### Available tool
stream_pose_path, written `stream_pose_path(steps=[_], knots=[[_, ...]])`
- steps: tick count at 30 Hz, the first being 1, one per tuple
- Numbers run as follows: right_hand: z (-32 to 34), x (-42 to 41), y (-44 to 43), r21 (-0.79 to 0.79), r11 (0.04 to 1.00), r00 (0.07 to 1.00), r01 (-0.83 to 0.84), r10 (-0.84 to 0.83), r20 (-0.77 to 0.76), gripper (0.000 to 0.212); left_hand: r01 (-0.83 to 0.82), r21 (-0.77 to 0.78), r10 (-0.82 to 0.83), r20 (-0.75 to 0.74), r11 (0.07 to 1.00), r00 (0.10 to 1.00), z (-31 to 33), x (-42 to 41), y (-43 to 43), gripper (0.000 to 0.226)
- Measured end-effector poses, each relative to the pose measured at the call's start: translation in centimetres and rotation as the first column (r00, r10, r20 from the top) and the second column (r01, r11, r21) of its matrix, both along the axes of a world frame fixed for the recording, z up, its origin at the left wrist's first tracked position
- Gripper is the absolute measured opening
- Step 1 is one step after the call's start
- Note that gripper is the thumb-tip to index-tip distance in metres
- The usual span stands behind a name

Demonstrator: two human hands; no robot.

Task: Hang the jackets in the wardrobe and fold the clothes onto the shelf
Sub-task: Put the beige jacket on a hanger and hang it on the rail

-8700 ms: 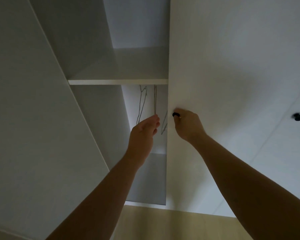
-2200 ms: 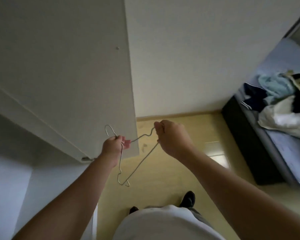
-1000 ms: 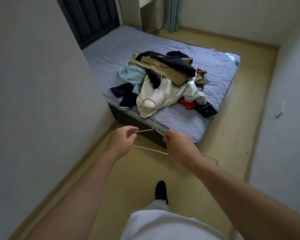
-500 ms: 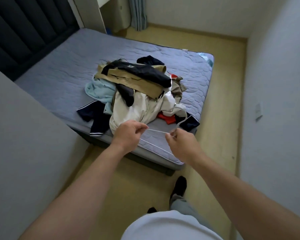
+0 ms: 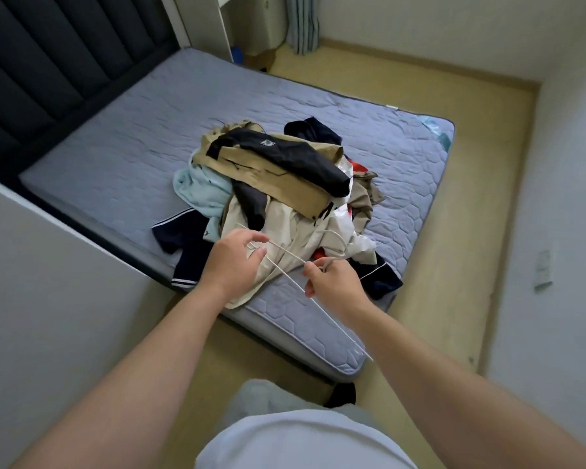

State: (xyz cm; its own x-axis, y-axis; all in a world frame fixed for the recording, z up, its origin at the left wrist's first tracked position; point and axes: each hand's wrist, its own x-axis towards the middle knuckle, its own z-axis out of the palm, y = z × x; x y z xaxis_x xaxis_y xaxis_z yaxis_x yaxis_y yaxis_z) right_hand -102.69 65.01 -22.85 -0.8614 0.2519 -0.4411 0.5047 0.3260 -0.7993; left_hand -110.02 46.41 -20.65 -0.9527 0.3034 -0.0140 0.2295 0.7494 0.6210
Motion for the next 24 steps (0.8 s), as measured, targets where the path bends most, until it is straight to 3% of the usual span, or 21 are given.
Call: stream_pose_path(steps=[9,14,18,24], knots=[[-0.6,-9.7,-1.6,-0.056,0.998,0.998,0.038,-0.04,-0.045,0.011,-0.194,0.183,0.144,0.259,0.964,0.955,-2.0,-8.9,-2.8,0.015],[-0.7,-14.8,-3.2,0.113,0.992,0.996,-0.053,0.06,-0.06,0.013,-0.276,0.295,0.166,0.349,0.915,0.922,-4.0,-14.7,-5.4,0.018],[-0.9,-18.6,-5.1,0.283,0.946,0.982,-0.159,0.181,-0.05,0.023,-0.323,0.295,0.201,0.377,0.899,0.904,-5.0,-18.4,-7.9,0.019],[-3.1,-24.6,-7.5,0.398,0.873,0.945,-0.282,0.324,-0.041,0.022,-0.397,0.31,0.27,0.379,0.864,0.885,-7.8,-22.8,-11.0,0.01]])
